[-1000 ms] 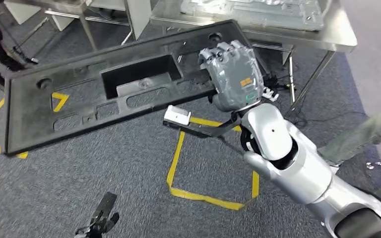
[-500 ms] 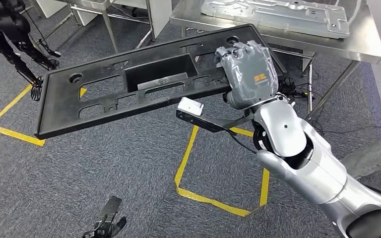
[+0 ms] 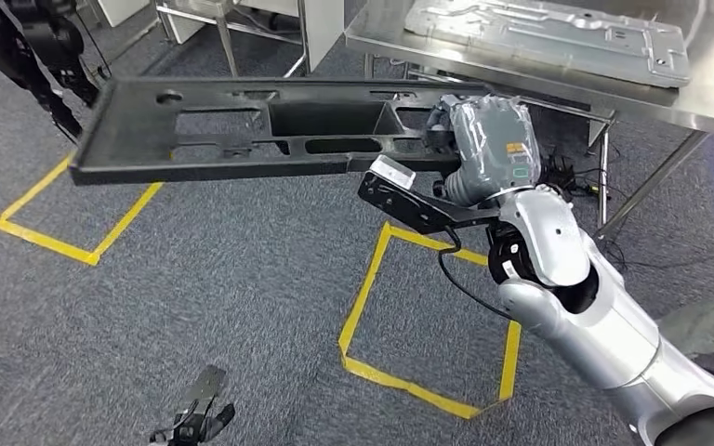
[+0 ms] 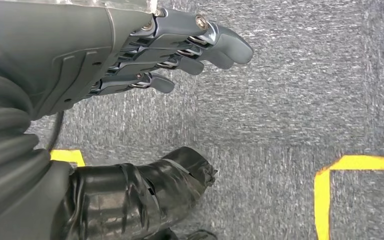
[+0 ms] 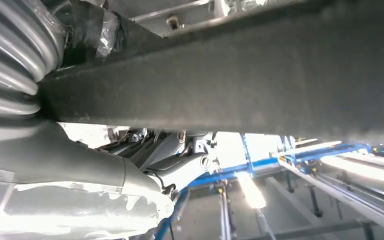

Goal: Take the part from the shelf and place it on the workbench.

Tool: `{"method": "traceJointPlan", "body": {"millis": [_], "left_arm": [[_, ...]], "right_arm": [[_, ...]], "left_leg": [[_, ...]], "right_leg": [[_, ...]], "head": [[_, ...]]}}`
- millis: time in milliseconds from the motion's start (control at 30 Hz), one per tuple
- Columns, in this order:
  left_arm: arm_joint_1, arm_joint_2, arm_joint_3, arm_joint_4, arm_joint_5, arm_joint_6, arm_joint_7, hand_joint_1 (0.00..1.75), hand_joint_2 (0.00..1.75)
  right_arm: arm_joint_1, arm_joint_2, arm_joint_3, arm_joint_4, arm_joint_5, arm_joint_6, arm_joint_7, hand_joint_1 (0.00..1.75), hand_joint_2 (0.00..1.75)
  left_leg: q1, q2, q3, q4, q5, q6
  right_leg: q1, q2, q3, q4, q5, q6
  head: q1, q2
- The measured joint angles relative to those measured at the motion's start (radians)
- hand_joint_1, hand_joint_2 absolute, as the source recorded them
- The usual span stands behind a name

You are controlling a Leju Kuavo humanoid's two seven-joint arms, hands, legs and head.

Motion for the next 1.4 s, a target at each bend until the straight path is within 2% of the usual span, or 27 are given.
{"method": "traceJointPlan", "body": {"millis": [67,133,167,200,267,300,333,367,433,467,533,667,700,767,800,833,867,900,933,1000,1067,1167,1233,1300,1333,1367,1400], "left_arm": [[0.001,0.000,0.000,0.000,0.000,0.000,0.000,0.00,1.75],[0.003,0.001,0.001,0.000,0.000,0.000,0.000,0.00,1.75],[0.003,0.001,0.001,0.000,0.000,0.000,0.000,0.00,1.75],[0.003,0.001,0.001,0.000,0.000,0.000,0.000,0.00,1.75],[0.004,0.001,0.001,0.000,0.000,0.000,-0.001,0.00,1.75],[0.005,0.001,0.002,0.000,0.000,0.000,-0.001,0.00,1.75],[0.005,0.001,0.002,0.000,0.000,0.000,-0.001,0.00,1.75],[0.006,0.001,0.002,0.000,0.000,0.000,-0.001,0.00,1.75],[0.005,0.001,0.004,0.000,-0.001,0.001,-0.001,0.00,1.75],[0.005,0.001,0.005,0.000,-0.002,0.002,-0.001,0.00,1.75],[0.004,0.001,0.006,0.000,-0.004,0.003,-0.002,0.00,1.75],[0.006,0.001,0.006,0.000,-0.006,0.003,-0.003,0.00,1.75],[0.005,0.000,0.006,0.000,-0.007,0.003,-0.003,0.00,1.75],[0.004,-0.001,0.007,0.000,-0.010,0.004,-0.004,0.00,1.75],[0.004,-0.001,0.008,0.000,-0.012,0.004,-0.003,0.00,1.75],[0.004,-0.001,0.008,0.000,-0.013,0.004,-0.003,0.00,1.75],[0.005,-0.001,0.008,0.000,-0.014,0.004,-0.003,0.00,1.75],[0.005,-0.001,0.008,0.000,-0.015,0.004,-0.003,0.00,1.75],[0.006,-0.001,0.008,0.000,-0.015,0.003,-0.003,0.00,1.75],[0.006,-0.002,0.010,0.000,-0.012,0.002,-0.005,0.00,1.75],[0.007,-0.001,0.013,0.000,-0.007,0.000,-0.008,0.00,1.75],[0.011,0.002,0.019,0.000,-0.001,-0.006,-0.009,0.00,1.75],[0.013,0.003,0.021,0.000,0.000,-0.010,-0.008,0.00,1.75],[0.015,0.005,0.023,0.000,0.000,-0.013,-0.007,0.00,1.75],[0.016,0.007,0.023,0.000,0.000,-0.013,-0.006,0.00,1.75],[0.018,0.009,0.023,0.000,0.000,-0.013,-0.005,0.00,1.75],[0.019,0.012,0.023,0.000,0.000,-0.014,-0.005,0.00,1.75]], "right_arm": [[0.001,0.000,-0.011,0.002,-0.005,-0.001,0.001,1.75,1.75],[0.001,0.000,-0.020,0.005,-0.006,-0.001,0.002,1.75,1.75],[0.001,0.000,-0.025,0.006,-0.006,-0.001,0.002,1.75,1.75],[0.001,0.000,-0.027,0.006,-0.006,-0.001,0.002,1.75,1.75],[0.001,0.000,-0.030,0.007,-0.006,-0.001,0.002,1.75,1.75],[0.001,0.000,-0.030,0.008,-0.007,-0.002,0.002,1.75,1.75],[0.001,0.000,-0.031,0.009,-0.008,-0.002,0.002,1.75,1.75],[0.002,0.000,-0.031,0.010,-0.012,-0.003,0.002,1.75,1.75],[0.001,0.000,-0.031,0.011,-0.026,-0.007,0.002,1.75,1.75],[0.001,0.000,-0.031,0.011,-0.032,-0.011,0.002,1.75,1.75],[-0.001,-0.001,-0.031,0.011,-0.040,-0.016,0.002,1.75,1.75],[-0.002,-0.004,-0.032,0.011,-0.041,-0.017,0.002,1.75,1.75],[-0.003,-0.006,-0.032,0.012,-0.040,-0.017,0.002,1.75,1.75],[-0.001,-0.008,-0.032,0.012,-0.035,-0.017,0.002,1.75,1.75],[0.001,-0.009,-0.032,0.013,-0.029,-0.017,0.002,1.75,1.75],[0.004,-0.009,-0.032,0.015,-0.019,-0.017,0.002,1.75,1.75],[0.007,-0.009,-0.032,0.017,-0.005,-0.017,0.002,1.75,1.75],[0.010,-0.009,-0.033,0.018,0.013,-0.017,0.002,1.75,1.75],[0.013,-0.009,-0.033,0.019,0.029,-0.017,0.002,1.75,1.75],[0.016,-0.008,-0.036,0.021,0.040,-0.019,0.002,1.75,1.75],[0.019,-0.005,-0.037,0.027,0.019,-0.024,0.002,1.75,1.75],[0.018,0.002,-0.037,0.044,-0.017,-0.037,0.002,1.75,1.75],[0.014,0.010,-0.036,0.056,-0.036,-0.052,0.002,1.75,1.75],[0.012,0.018,-0.033,0.069,-0.060,-0.068,0.002,1.75,1.75],[0.012,0.021,-0.031,0.074,-0.073,-0.074,0.002,1.75,1.75],[0.012,0.023,-0.029,0.080,-0.083,-0.080,0.001,1.75,1.75],[0.012,0.024,-0.027,0.085,-0.092,-0.085,0.001,1.75,1.75]], "left_leg": [[-0.001,-0.002,-0.002,-0.001,0.000,-0.010],[0.001,0.000,-0.005,0.004,-0.007,-0.020],[0.002,0.003,-0.014,0.026,-0.020,-0.024],[0.003,0.006,-0.033,0.067,-0.041,-0.028],[0.004,0.009,-0.098,0.195,-0.092,-0.033],[0.004,0.010,-0.128,0.248,-0.105,-0.034],[0.004,0.010,-0.146,0.271,-0.102,-0.034],[0.004,0.010,-0.144,0.256,-0.080,-0.033],[0.003,0.012,-0.091,0.132,-0.012,-0.025],[-0.001,0.014,-0.059,0.067,0.012,-0.020],[-0.007,0.017,-0.024,-0.003,0.025,-0.013],[-0.006,0.015,-0.010,-0.022,0.025,0.003],[-0.004,0.015,-0.004,-0.027,0.026,0.009],[-0.003,0.015,0.004,-0.031,0.023,0.016],[-0.003,0.015,0.006,-0.030,0.021,0.019],[-0.003,0.015,0.008,-0.030,0.018,0.019],[-0.003,0.013,0.011,-0.028,0.015,0.019],[-0.002,0.012,0.014,-0.026,0.011,0.017],[-0.002,0.009,0.016,-0.022,0.006,0.013],[-0.003,0.005,0.015,-0.010,-0.005,0.002],[-0.005,0.003,0.011,-0.005,-0.009,-0.008],[0.000,0.005,0.007,0.006,-0.021,-0.022],[0.002,0.008,-0.032,0.088,-0.061,-0.029],[0.002,0.010,-0.102,0.216,-0.108,-0.033],[0.002,0.010,-0.129,0.258,-0.114,-0.032],[0.001,0.010,-0.140,0.266,-0.103,-0.030],[0.000,0.010,-0.131,0.234,-0.074,-0.025]], "right_leg": [[0.005,0.001,0.007,-0.017,-0.003,-0.004],[0.002,-0.001,0.013,-0.022,-0.001,-0.015],[0.000,-0.002,0.017,-0.025,-0.001,-0.022],[-0.001,-0.004,0.021,-0.028,-0.001,-0.028],[0.001,-0.005,0.025,-0.028,-0.004,-0.036],[0.003,-0.005,0.026,-0.028,-0.006,-0.037],[0.004,-0.005,0.028,-0.028,-0.008,-0.038],[0.005,-0.004,0.030,-0.028,-0.010,-0.038],[0.006,-0.004,0.037,-0.028,-0.015,-0.035],[0.008,-0.004,0.039,-0.027,-0.019,-0.032],[0.010,-0.005,0.041,-0.028,-0.023,-0.024],[0.009,-0.004,0.036,-0.014,-0.039,-0.007],[0.008,-0.004,0.020,0.021,-0.058,-0.003],[0.006,-0.003,-0.042,0.142,-0.110,0.002],[0.005,-0.003,-0.076,0.201,-0.128,0.005],[0.003,-0.003,-0.099,0.236,-0.129,0.007],[0.001,-0.003,-0.105,0.232,-0.111,0.009],[-0.002,-0.003,-0.091,0.191,-0.077,0.011],[-0.005,-0.003,-0.064,0.125,-0.038,0.011],[-0.006,-0.001,-0.012,0.016,0.003,0.010],[-0.001,0.001,0.002,-0.011,0.000,0.003],[0.000,0.000,0.007,-0.019,0.001,-0.017],[-0.001,-0.002,0.013,-0.024,0.001,-0.029],[0.003,-0.003,0.017,-0.024,-0.003,-0.036],[0.005,-0.003,0.019,-0.024,-0.004,-0.037],[0.008,-0.003,0.021,-0.023,-0.006,-0.039],[0.010,-0.003,0.023,-0.023,-0.008,-0.039]], "head": [[0.000,0.000],[0.000,0.000],[-0.001,0.000],[-0.002,0.000],[-0.003,0.000],[-0.003,0.000],[-0.003,0.000],[-0.003,0.000],[-0.003,0.000],[-0.003,0.000],[-0.002,0.000],[0.000,0.000],[0.001,0.000],[0.004,0.000],[0.005,0.000],[0.005,0.000],[0.005,0.000],[0.005,0.000],[0.005,0.000],[0.005,0.000],[0.005,0.000],[0.005,0.000],[0.002,0.000],[0.000,0.000],[0.000,0.000],[0.000,0.000],[0.000,0.000]]}}
